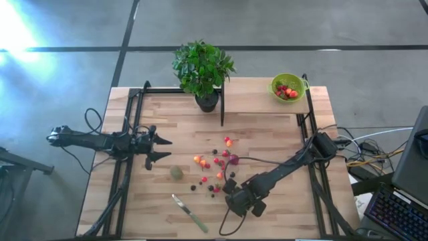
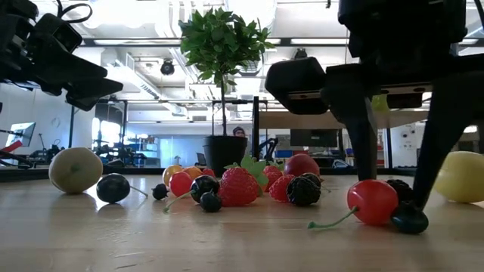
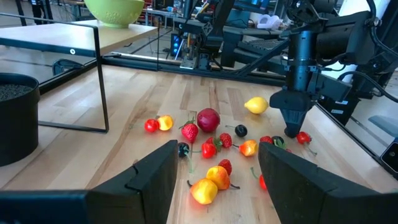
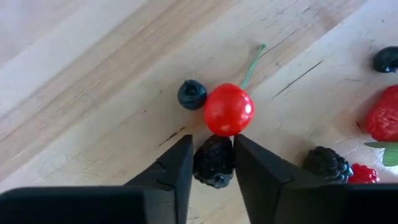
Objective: Pick & Place Fruit
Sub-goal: Put the blackberry into the green strainer bowl on the shelf
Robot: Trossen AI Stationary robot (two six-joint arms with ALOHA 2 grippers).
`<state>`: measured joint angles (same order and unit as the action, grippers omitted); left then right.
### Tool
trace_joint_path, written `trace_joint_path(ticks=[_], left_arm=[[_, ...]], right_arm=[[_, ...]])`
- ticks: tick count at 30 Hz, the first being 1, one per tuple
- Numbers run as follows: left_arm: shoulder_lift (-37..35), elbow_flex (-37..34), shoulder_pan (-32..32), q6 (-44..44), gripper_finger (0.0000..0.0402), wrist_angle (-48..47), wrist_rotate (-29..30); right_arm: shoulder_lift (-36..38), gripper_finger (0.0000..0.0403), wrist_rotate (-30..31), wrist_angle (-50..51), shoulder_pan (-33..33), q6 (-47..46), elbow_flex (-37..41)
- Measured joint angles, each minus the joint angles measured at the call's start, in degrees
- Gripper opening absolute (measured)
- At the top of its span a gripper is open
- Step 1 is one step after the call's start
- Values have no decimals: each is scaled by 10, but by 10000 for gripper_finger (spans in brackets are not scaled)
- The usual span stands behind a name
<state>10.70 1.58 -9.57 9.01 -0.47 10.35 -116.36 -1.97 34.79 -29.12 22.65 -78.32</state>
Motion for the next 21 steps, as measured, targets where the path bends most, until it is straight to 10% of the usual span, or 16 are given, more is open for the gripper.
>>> trace_joint_path(ticks=[21], left_arm=[[0,0,0,0,229,0,0]], right_arm=[[0,20,0,3,0,2,0]])
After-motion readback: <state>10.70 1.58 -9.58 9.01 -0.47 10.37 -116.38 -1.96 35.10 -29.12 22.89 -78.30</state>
